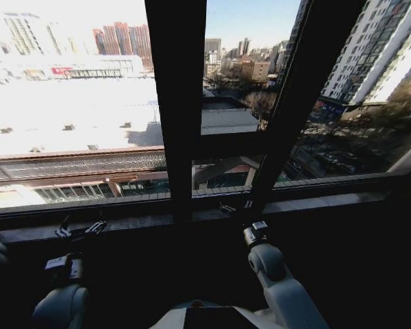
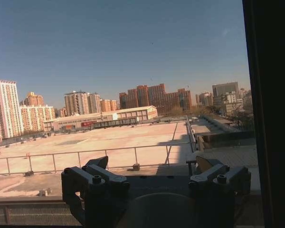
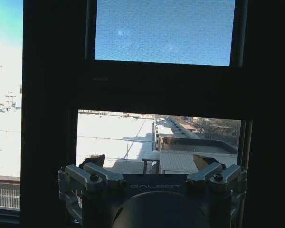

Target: Open the curtains by pulling them apart, changing their state from closed to fully open.

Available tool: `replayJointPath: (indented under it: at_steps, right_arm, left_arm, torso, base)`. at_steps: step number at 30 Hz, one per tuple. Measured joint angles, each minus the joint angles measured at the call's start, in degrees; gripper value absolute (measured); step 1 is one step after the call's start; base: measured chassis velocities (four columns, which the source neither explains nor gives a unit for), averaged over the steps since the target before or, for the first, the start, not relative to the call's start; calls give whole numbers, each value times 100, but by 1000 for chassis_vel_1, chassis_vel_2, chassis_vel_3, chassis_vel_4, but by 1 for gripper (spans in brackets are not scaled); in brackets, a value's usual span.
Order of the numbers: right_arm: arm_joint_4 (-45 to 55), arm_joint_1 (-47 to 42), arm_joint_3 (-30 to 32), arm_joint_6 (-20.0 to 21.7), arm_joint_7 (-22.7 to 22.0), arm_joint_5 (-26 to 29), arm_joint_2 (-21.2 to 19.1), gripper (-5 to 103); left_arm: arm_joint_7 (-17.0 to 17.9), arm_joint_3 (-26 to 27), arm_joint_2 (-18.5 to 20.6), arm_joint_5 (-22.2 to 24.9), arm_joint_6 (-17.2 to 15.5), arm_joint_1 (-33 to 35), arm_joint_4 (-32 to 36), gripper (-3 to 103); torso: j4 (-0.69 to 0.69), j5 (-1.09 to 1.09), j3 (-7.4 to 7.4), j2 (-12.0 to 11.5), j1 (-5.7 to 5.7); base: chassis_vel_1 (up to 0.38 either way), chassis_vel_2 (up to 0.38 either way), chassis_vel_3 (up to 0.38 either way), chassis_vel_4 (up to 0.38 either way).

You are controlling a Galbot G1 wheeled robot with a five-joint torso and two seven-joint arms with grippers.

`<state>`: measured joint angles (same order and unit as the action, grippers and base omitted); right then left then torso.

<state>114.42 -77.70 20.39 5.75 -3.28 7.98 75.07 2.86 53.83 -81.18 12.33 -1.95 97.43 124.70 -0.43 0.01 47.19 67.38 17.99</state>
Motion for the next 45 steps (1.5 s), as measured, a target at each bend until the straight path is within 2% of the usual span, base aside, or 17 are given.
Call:
replayJointPath:
  at_steps: [16,45]
  right_arm:
    - [128,-118,23,-8,-17,-1,-44,100]
    - [193,-186,25,-19,-86,6,-75,100]
  left_arm:
    - [89,24,-57,-5,161,117,56,100]
    - [173,37,-104,-24,289,244,61,100]
  torso:
    - [0,0,0,0,0]
    - [0,-1,0,0,-1]
  base:
    - [-197,-424,196,425]
    - [91,-356,-89,356]
